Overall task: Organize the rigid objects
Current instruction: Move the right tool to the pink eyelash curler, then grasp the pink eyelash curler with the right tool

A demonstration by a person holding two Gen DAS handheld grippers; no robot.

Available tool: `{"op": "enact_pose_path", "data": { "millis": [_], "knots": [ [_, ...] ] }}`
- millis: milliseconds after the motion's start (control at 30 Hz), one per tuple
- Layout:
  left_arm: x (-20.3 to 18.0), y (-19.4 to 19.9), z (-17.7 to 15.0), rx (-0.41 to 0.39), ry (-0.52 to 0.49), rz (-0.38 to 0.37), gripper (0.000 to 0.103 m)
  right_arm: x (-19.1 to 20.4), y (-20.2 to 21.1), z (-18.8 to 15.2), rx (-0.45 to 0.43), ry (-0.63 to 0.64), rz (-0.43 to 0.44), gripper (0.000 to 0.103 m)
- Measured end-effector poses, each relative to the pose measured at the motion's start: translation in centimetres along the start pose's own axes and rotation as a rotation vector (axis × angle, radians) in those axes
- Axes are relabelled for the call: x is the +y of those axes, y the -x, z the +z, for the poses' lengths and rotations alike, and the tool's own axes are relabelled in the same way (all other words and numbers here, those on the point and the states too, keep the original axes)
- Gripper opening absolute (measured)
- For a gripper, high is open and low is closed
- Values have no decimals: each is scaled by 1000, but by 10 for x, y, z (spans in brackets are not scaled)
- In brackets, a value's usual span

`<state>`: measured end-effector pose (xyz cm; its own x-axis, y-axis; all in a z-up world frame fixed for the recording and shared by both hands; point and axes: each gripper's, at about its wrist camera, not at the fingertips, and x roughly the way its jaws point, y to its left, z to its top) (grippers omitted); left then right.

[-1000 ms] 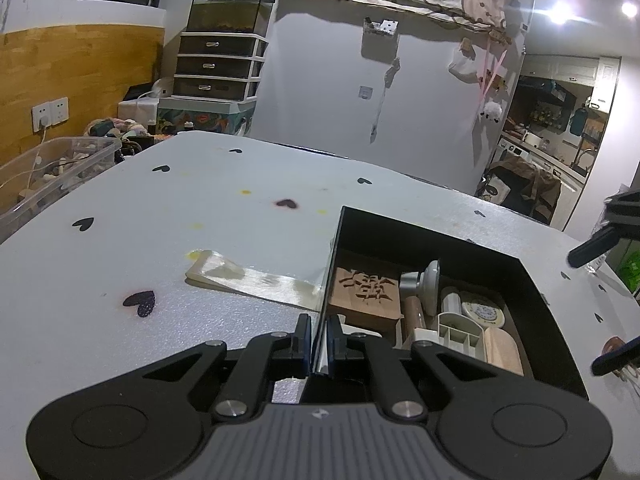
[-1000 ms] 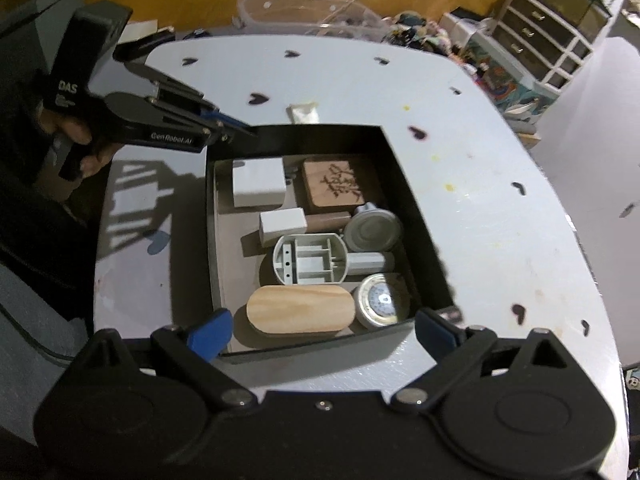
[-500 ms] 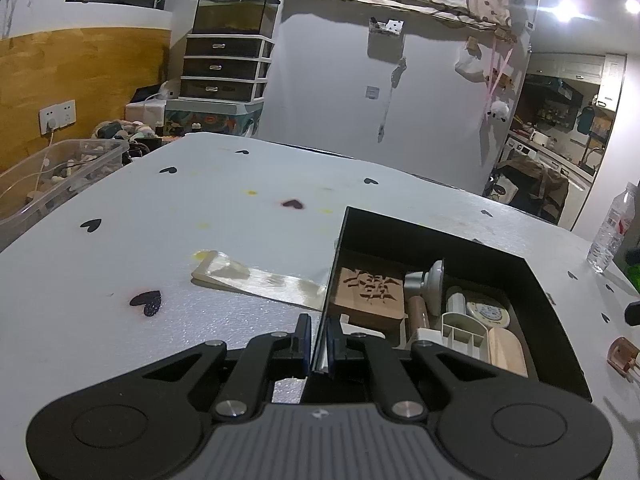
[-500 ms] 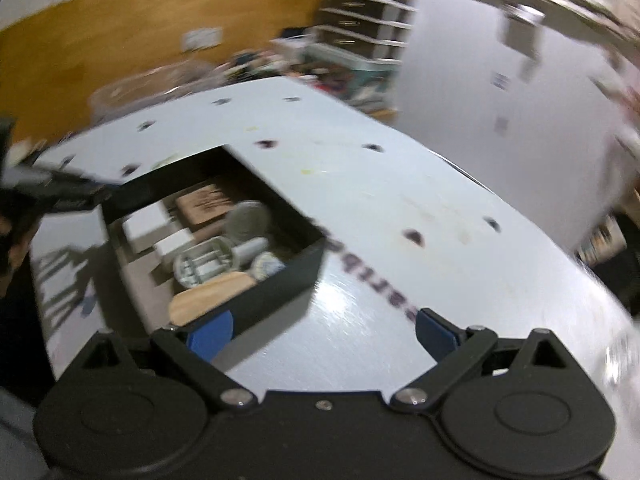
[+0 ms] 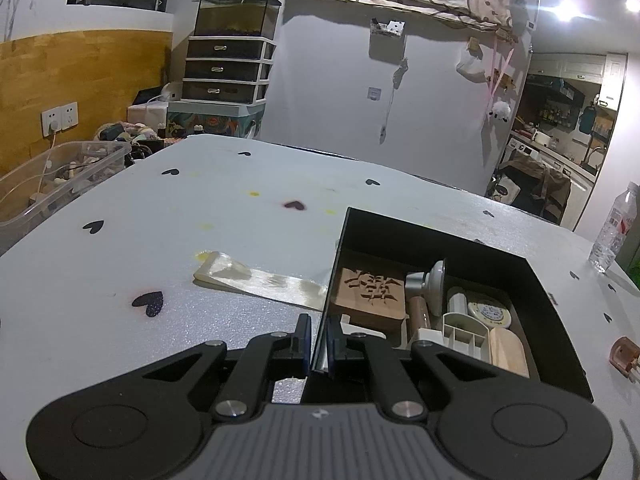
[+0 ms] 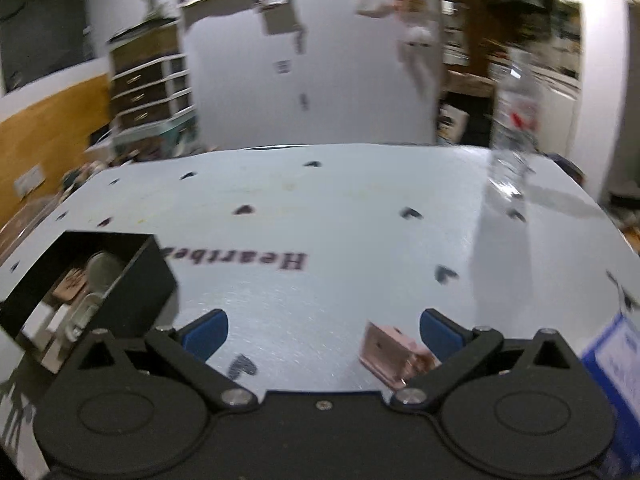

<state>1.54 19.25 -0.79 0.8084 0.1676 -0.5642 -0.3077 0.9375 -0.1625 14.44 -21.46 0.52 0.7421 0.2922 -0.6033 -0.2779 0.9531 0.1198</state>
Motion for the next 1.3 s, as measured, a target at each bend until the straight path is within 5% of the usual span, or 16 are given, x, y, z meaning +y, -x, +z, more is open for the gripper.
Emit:
{"op": "enact_pose_path", "data": {
  "millis": [200, 433, 833, 1033, 1133, 1300],
  "knots": [
    [0, 1, 1, 0, -1, 5, 8, -16, -1, -29, -11, -178, -42, 103],
    [-1, 5, 2, 1, -8, 19, 8, -23, -14, -52, 63, -281, 8, 103],
    [-2, 5, 2, 2, -4, 20, 8, -46, -49, -33, 8, -337, -76, 102],
    [-2, 5, 2, 3, -9, 20, 7, -34, -63, -28, -16, -266, -166, 79],
    [-1, 3, 2, 4, -11, 17, 7, -30, -62, -29, -14, -226, -184, 59],
    [-1, 1, 3, 5, -15, 16, 7, -28, -55, -29, -6, -202, -171, 57]
  ]
}}
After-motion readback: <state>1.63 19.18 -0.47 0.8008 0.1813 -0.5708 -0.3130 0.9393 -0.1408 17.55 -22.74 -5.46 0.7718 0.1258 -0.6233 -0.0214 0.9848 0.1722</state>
